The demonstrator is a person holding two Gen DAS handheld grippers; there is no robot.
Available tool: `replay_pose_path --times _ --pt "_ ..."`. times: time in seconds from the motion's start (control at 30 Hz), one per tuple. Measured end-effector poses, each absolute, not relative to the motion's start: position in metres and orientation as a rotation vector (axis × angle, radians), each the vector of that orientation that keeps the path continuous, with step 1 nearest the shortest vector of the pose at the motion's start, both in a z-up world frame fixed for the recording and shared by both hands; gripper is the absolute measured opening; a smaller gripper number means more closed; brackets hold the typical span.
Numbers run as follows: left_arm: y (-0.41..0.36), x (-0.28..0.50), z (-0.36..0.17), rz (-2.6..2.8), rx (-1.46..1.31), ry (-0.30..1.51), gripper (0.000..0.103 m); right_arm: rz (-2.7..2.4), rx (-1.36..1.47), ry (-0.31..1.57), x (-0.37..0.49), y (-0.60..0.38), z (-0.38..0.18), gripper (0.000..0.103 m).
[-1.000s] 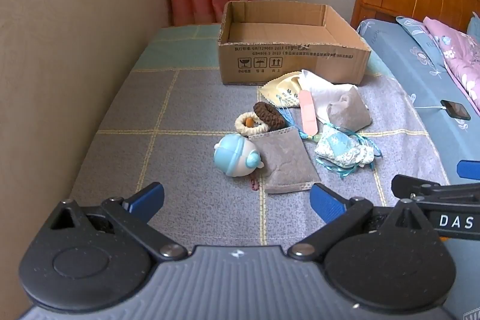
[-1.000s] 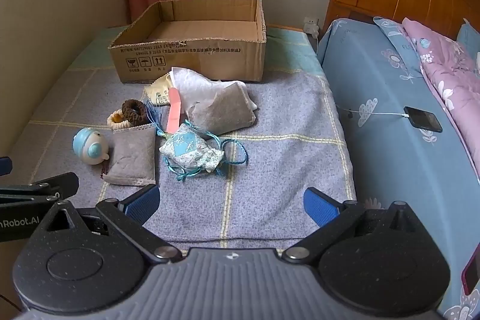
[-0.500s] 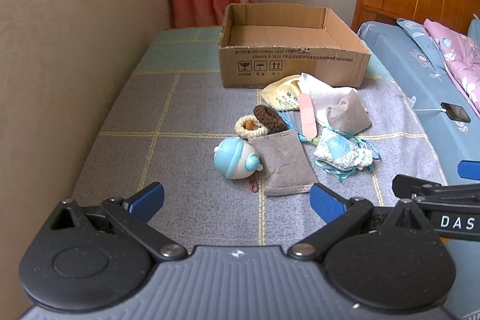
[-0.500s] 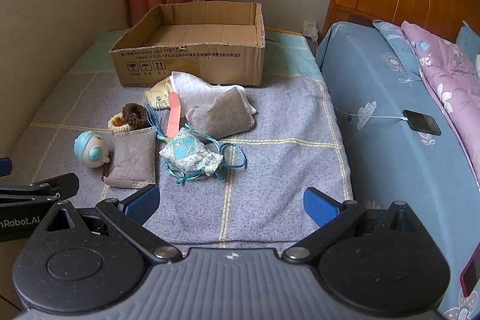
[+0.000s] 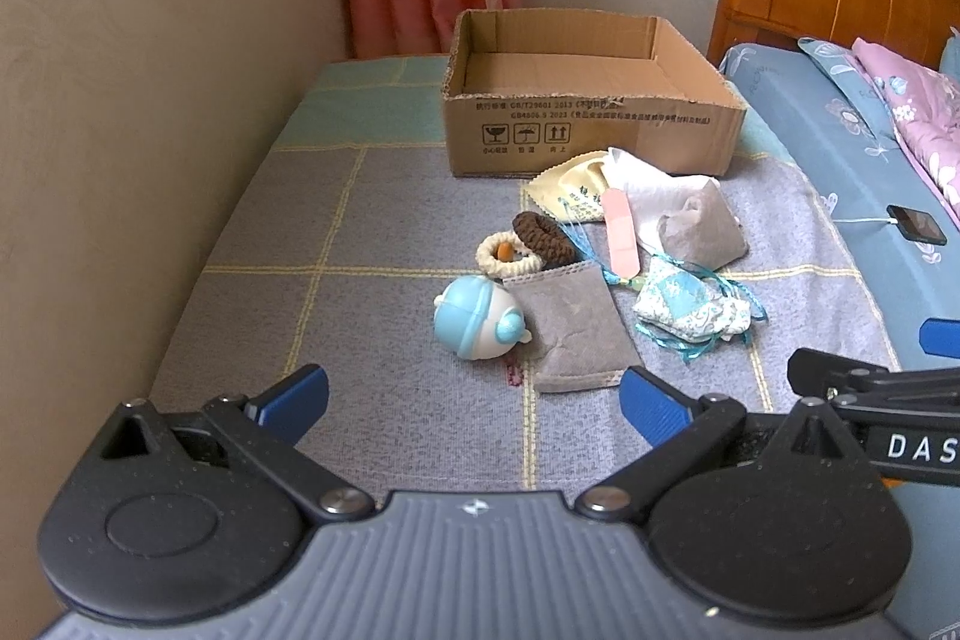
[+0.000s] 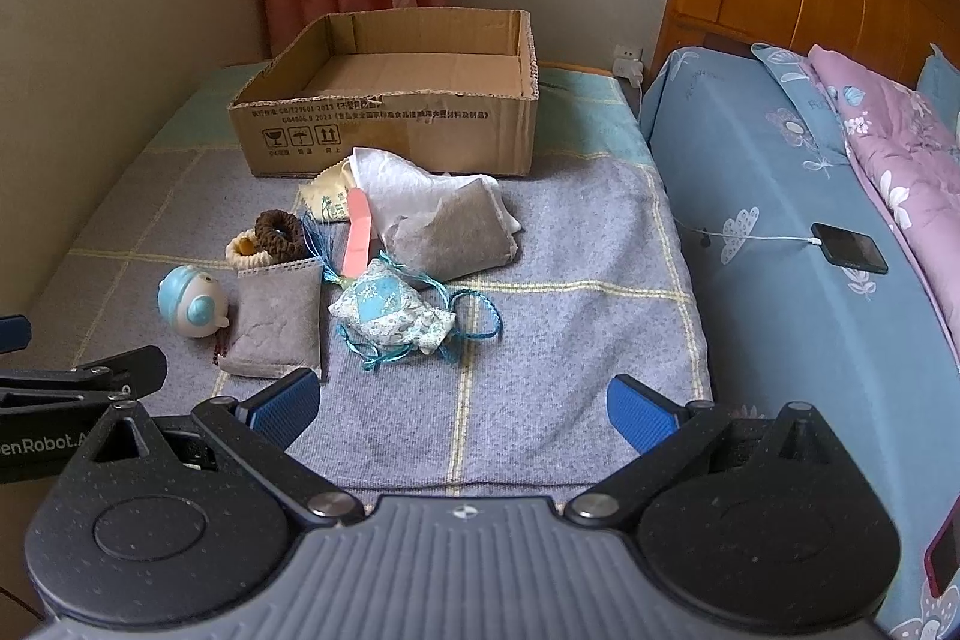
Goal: Organize soft objects
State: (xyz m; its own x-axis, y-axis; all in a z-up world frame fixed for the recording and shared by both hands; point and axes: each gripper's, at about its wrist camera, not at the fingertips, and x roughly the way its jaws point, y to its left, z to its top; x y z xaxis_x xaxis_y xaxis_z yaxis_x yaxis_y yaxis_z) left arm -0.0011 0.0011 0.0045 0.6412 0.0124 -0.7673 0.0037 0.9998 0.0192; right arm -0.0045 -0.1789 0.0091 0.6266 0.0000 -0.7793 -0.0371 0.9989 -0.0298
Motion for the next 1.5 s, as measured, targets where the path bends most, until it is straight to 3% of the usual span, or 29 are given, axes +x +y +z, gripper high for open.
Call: replay_pose_path --times 1.5 --pt "0.001 -0.0005 0.0085 -0.027 0.013 0.852 0.102 0.017 -0.049 0.874 -0.0034 -0.1801 0.0127 0.103"
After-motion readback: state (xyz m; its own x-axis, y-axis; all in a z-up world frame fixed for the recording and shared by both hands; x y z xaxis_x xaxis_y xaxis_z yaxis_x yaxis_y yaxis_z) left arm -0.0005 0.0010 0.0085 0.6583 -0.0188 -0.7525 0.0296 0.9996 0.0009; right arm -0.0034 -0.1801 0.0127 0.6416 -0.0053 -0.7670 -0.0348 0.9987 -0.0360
